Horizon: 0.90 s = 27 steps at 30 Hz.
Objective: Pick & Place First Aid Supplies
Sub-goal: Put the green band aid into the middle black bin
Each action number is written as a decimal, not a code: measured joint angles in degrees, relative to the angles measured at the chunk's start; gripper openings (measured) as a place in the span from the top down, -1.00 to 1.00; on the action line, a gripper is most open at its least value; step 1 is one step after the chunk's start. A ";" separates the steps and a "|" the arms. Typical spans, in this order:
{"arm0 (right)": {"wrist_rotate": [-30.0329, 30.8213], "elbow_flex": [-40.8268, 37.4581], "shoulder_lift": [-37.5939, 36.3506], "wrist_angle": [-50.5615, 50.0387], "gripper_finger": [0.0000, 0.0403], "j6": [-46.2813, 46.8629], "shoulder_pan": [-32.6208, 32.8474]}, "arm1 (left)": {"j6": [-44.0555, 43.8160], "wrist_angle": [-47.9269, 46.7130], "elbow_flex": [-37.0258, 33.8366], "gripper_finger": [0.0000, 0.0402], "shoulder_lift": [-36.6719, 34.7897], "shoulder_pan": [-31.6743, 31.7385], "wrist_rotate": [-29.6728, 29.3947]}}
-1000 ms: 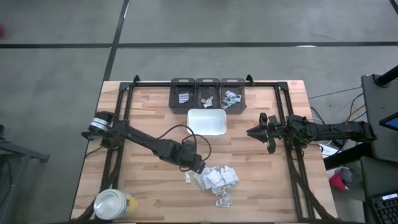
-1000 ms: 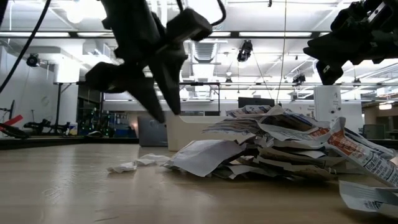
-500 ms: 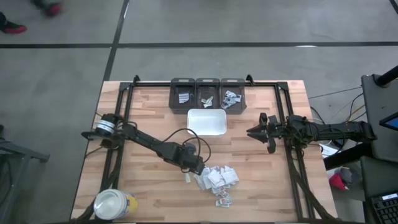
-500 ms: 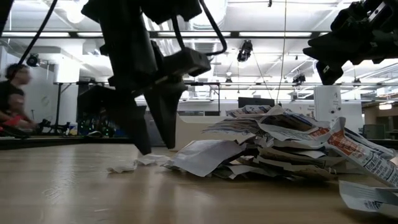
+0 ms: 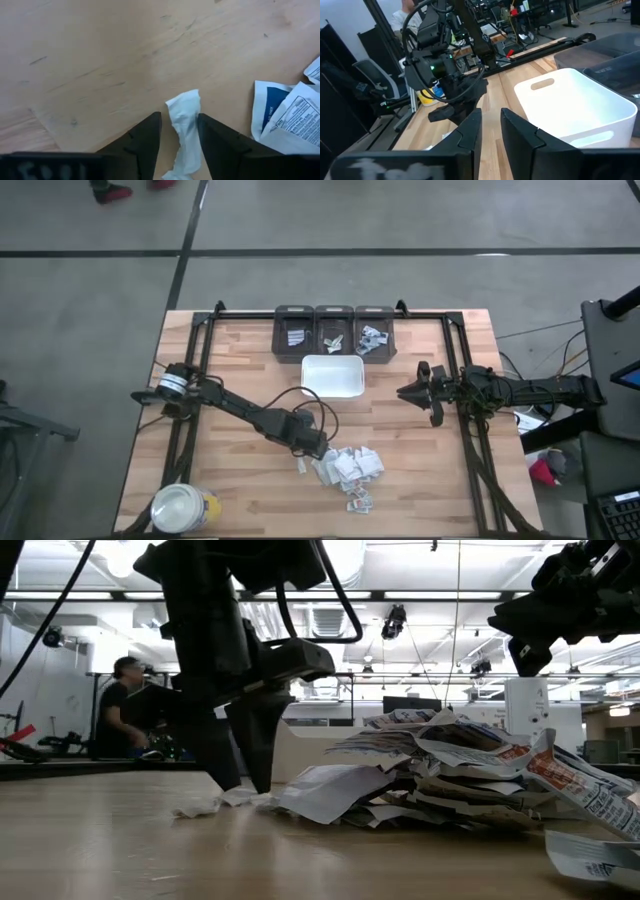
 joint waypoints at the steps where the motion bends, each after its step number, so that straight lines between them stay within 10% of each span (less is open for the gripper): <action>1: 0.01 0.00 0.01 0.01 0.64 -0.01 0.00 | 0.00 -0.08 -0.02 0.28 0.02 0.00 0.00; 27: 0.01 0.00 0.00 -0.01 0.66 -0.20 -0.01 | 3.48 -6.31 3.87 0.68 0.00 0.52 -3.16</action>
